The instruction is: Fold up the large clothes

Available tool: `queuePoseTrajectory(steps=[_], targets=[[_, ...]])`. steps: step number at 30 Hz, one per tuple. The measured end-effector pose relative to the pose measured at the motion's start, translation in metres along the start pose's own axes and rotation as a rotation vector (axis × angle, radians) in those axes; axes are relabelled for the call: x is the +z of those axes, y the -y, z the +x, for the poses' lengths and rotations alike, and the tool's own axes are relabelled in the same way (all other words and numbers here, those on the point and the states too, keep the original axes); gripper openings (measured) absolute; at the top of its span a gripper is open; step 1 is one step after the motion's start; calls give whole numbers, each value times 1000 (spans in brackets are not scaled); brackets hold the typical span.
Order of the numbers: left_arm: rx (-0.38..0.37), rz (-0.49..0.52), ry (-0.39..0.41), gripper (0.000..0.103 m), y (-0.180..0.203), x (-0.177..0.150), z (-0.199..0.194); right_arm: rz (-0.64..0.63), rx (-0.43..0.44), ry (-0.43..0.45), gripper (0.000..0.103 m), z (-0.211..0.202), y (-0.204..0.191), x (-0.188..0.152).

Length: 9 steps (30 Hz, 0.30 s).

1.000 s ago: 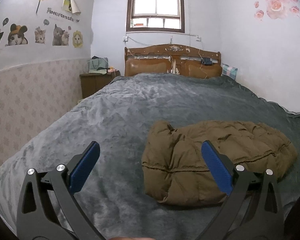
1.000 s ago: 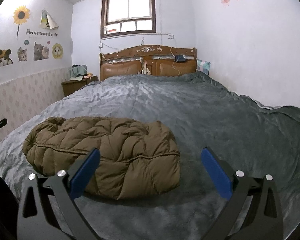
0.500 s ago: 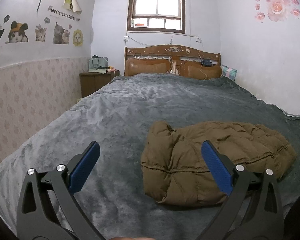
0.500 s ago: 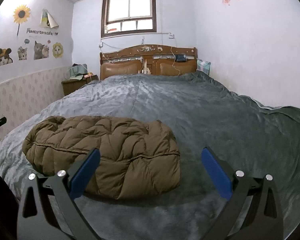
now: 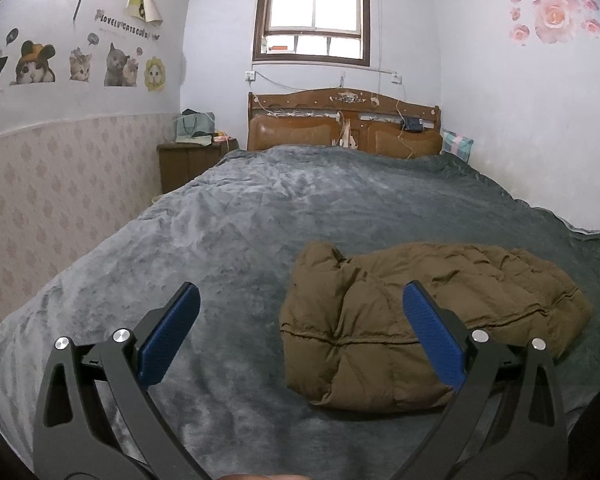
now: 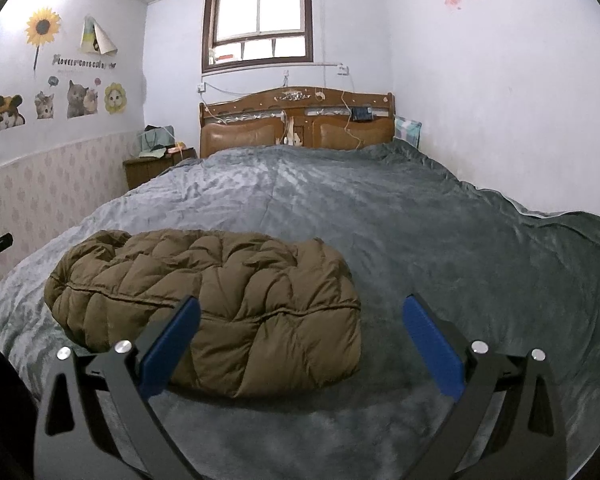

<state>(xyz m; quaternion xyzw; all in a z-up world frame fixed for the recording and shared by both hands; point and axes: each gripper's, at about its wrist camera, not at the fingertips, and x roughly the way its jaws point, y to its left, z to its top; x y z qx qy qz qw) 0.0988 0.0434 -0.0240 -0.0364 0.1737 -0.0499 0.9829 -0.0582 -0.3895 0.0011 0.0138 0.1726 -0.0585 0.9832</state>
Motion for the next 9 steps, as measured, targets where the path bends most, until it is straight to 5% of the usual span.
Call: queuePoseTrajectory(steps=[9], targets=[[5,28,10,100,6,-1,-1,10,6,5,101,1,2,0]])
